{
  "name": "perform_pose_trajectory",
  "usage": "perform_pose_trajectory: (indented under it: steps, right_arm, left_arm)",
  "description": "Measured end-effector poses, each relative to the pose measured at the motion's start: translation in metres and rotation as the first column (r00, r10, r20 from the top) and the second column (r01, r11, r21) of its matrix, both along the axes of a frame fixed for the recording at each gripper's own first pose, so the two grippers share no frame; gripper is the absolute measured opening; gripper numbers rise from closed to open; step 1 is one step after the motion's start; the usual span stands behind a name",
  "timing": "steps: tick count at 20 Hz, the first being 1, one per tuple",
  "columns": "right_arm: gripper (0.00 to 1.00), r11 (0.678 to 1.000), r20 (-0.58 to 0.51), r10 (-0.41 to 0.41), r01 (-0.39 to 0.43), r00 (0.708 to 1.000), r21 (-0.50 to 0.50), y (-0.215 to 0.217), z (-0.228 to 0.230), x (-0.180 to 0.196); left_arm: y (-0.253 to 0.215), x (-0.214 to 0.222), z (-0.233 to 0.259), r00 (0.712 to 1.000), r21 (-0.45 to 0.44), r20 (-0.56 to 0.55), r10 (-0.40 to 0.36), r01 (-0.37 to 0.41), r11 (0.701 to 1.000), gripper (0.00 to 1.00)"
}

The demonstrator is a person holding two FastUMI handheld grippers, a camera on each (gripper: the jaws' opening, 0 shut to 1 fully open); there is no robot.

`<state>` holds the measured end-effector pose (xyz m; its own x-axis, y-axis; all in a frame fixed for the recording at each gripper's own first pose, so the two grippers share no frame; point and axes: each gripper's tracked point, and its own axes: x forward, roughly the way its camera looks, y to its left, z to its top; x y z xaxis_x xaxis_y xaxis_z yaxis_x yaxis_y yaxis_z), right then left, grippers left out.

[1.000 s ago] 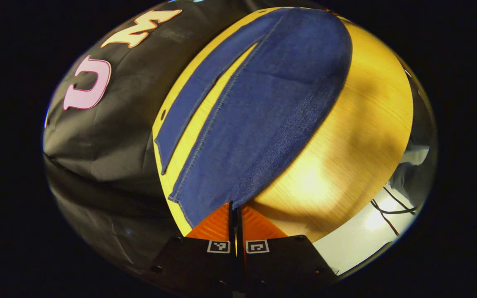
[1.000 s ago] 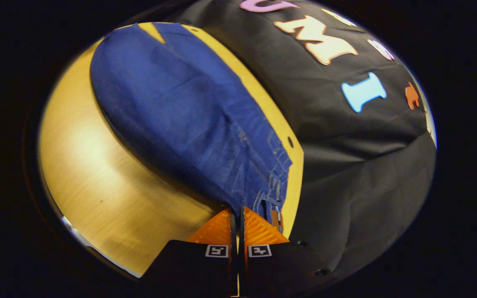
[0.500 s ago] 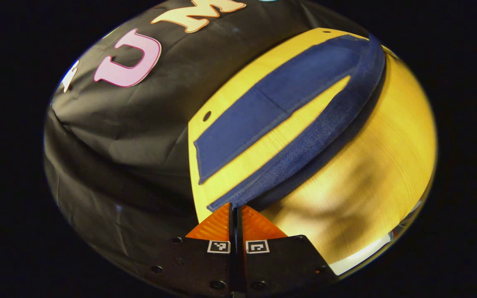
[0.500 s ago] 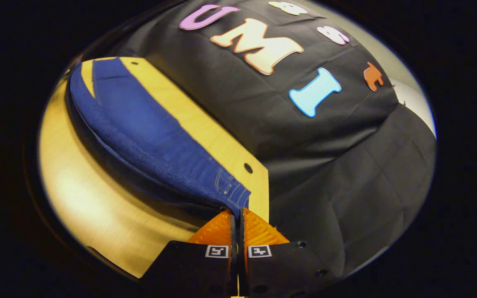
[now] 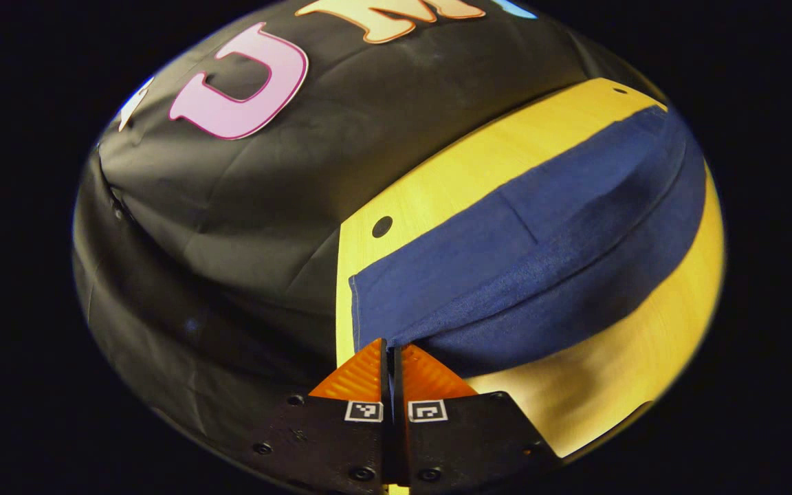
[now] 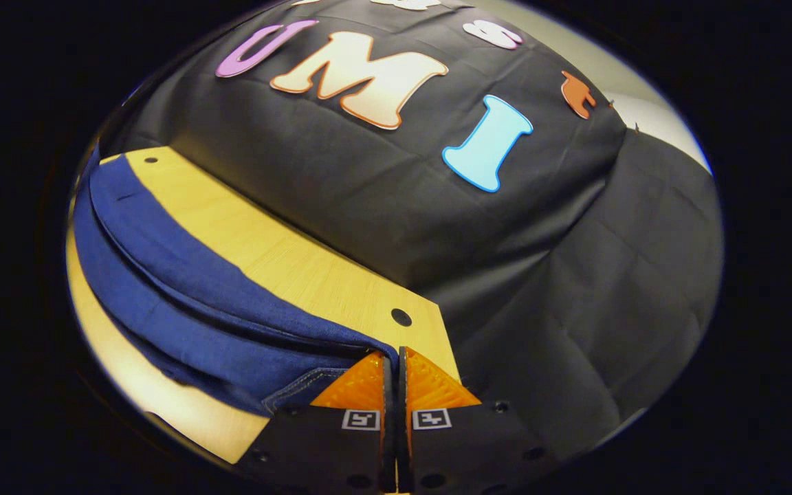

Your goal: Grasp the waist and the cuffs of the jeans and fold them to make the two legs overlap; first hold the waist and fold one-third of the jeans toward the cuffs, then hold the cuffs and fold the remaining one-third in the same direction to finish folding.

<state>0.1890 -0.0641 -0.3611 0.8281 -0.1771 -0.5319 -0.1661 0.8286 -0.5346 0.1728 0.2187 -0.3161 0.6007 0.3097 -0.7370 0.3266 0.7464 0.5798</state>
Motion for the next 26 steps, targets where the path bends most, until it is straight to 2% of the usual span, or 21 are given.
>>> perform_pose_trajectory:
  steps: [5, 9, 12, 14, 17, 18, 21, 23, 26]
  right_arm:
    - [0.02, 1.000, -0.050, 0.004, -0.003, 0.999, 0.024, 0.007, -0.061, 0.039]
    - [0.03, 0.999, -0.111, -0.018, 0.023, 0.994, 0.047, 0.006, -0.106, 0.047]
    - [0.05, 0.996, -0.136, -0.037, 0.047, 0.990, 0.074, 0.004, -0.119, 0.048]
    - [0.43, 0.990, -0.129, -0.065, 0.080, 0.990, 0.119, -0.001, -0.109, 0.049]
    - [1.00, 0.964, -0.087, -0.149, 0.164, 0.985, 0.208, -0.018, -0.077, 0.052]
    - [1.00, 0.952, -0.075, -0.187, 0.199, 0.980, 0.233, -0.025, -0.067, 0.052]
    - [0.99, 0.901, -0.066, -0.308, 0.314, 0.949, 0.298, -0.057, -0.051, 0.038]
    - [1.00, 0.869, -0.091, -0.381, 0.390, 0.920, 0.303, -0.081, -0.053, 0.023]
    - [0.99, 0.794, -0.148, -0.487, 0.507, 0.861, 0.337, -0.116, -0.067, 0.001]
  left_arm:
    - [-0.007, 0.042, -0.039, 0.999, -0.032, -0.012, 0.049, -0.049, 0.998, 0.00]
    - [-0.009, 0.057, -0.072, 0.997, -0.029, -0.049, 0.062, -0.064, 0.998, 0.00]
    - [-0.010, 0.059, -0.081, 0.997, -0.015, -0.045, 0.067, -0.068, 0.998, 0.00]
    - [-0.016, 0.057, -0.079, 0.996, -0.065, -0.034, 0.079, -0.081, 0.995, 0.00]
    - [-0.026, 0.057, -0.062, 0.995, -0.126, 0.024, 0.101, -0.097, 0.987, 1.00]
    - [-0.029, 0.058, -0.055, 0.992, -0.147, 0.058, 0.113, -0.104, 0.984, 0.94]
    - [-0.044, 0.059, -0.029, 0.978, -0.251, 0.143, 0.149, -0.110, 0.962, 0.94]
    - [-0.060, 0.053, -0.012, 0.968, -0.346, 0.183, 0.169, -0.097, 0.933, 0.94]
    - [-0.089, 0.045, 0.012, 0.955, -0.468, 0.229, 0.190, -0.063, 0.882, 0.95]
